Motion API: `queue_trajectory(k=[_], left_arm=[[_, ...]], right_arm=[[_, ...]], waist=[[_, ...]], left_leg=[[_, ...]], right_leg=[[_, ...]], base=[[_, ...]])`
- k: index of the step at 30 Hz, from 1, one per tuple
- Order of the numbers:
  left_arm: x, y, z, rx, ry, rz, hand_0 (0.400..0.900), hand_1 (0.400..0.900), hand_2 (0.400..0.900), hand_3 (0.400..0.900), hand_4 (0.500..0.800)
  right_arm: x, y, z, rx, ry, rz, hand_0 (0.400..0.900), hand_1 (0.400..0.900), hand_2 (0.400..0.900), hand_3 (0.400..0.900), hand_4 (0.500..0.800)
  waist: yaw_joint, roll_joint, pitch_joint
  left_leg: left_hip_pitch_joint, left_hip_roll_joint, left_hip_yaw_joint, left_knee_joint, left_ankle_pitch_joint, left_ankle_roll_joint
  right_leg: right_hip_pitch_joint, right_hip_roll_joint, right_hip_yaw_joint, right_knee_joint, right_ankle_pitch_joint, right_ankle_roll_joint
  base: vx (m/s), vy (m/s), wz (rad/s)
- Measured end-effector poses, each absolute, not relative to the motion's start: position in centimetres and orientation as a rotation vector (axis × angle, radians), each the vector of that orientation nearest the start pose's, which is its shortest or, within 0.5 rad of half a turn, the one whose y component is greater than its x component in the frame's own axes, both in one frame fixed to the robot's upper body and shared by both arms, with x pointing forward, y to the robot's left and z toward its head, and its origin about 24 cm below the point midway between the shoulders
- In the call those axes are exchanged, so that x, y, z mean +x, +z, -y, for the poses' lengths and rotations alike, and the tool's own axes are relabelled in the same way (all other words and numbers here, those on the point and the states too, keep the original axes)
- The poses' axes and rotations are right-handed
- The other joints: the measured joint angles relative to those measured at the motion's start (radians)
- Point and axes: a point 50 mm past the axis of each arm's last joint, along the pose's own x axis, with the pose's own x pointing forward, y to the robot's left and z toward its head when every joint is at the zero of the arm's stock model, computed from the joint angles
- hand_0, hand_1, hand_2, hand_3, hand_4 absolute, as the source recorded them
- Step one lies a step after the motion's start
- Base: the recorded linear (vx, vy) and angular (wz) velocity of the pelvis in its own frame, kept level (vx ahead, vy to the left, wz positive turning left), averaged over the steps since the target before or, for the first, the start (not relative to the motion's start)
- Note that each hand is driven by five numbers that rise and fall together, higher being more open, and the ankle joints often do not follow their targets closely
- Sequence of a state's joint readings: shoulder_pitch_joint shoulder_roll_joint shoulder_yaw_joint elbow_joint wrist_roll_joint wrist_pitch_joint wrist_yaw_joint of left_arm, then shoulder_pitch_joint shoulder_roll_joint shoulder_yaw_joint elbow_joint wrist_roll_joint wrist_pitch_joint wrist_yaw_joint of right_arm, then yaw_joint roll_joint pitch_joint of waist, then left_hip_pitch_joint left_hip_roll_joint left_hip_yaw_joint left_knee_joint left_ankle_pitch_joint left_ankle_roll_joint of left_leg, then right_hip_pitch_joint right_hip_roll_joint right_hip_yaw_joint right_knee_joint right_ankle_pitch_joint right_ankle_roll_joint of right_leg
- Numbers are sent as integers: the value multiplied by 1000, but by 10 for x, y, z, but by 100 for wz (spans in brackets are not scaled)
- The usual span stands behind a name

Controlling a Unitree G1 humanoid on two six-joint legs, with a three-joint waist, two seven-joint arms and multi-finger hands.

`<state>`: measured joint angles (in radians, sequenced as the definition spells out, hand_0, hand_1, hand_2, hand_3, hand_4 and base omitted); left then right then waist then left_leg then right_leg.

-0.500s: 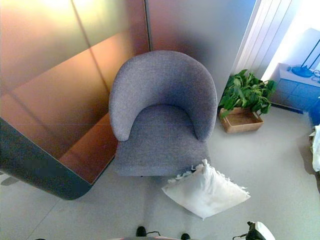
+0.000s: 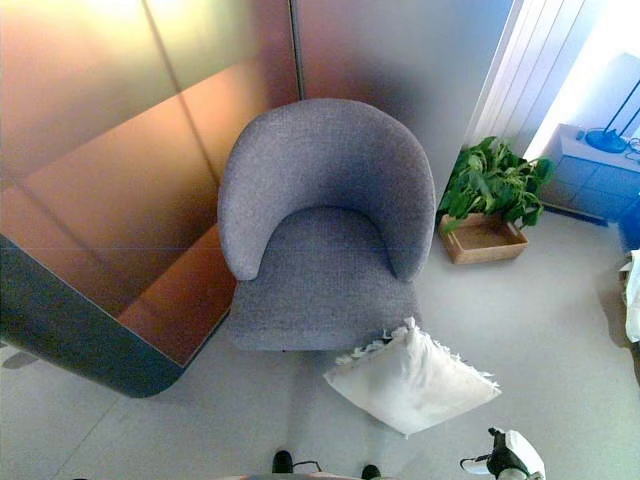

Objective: Pick up the pillow and put it on the sofa.

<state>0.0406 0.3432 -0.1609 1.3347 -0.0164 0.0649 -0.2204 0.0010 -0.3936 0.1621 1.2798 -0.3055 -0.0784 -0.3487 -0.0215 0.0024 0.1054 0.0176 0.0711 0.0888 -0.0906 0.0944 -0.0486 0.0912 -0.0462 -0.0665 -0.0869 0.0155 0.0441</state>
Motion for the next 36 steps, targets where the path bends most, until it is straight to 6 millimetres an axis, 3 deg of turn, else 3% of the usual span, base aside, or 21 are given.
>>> queue_trajectory(k=[8,20,26,30,36], left_arm=[[52,-159,-269,214,-54,-1452,900,900,900,900,800],[107,-147,-271,207,-36,-1305,900,900,900,900,800],[135,-139,-270,195,-31,-1233,900,900,900,900,800],[156,-132,-266,183,-34,-1169,900,900,900,900,800],[180,-123,-261,169,-33,-1099,900,900,900,900,800]], right_arm=[[114,-120,320,-938,-211,-1027,900,900,900,900,800],[197,-67,346,-1006,-312,-775,900,900,900,900,800],[237,-31,353,-1064,-338,-627,900,900,900,900,800],[265,4,360,-1088,-378,-513,900,900,900,900,800],[301,42,352,-1081,-378,-380,900,900,900,900,800]], waist=[[1,8,48],[8,42,191],[25,63,261],[27,79,305],[38,84,346]], left_leg=[[-47,-2,-13,10,18,-3],[-173,-6,-38,11,52,2],[-230,-10,-37,11,63,6],[-280,-12,-51,11,76,9],[-327,-14,-59,11,89,12]], right_leg=[[-41,0,-22,2,2,-1],[-149,0,-44,2,26,0],[-207,-1,-42,2,42,1],[-253,-1,-49,3,52,1],[-310,-2,-55,27,53,2]], base=[[-49,-43,5],[-90,-31,3],[-92,-9,1],[-89,23,2],[-56,24,5]])
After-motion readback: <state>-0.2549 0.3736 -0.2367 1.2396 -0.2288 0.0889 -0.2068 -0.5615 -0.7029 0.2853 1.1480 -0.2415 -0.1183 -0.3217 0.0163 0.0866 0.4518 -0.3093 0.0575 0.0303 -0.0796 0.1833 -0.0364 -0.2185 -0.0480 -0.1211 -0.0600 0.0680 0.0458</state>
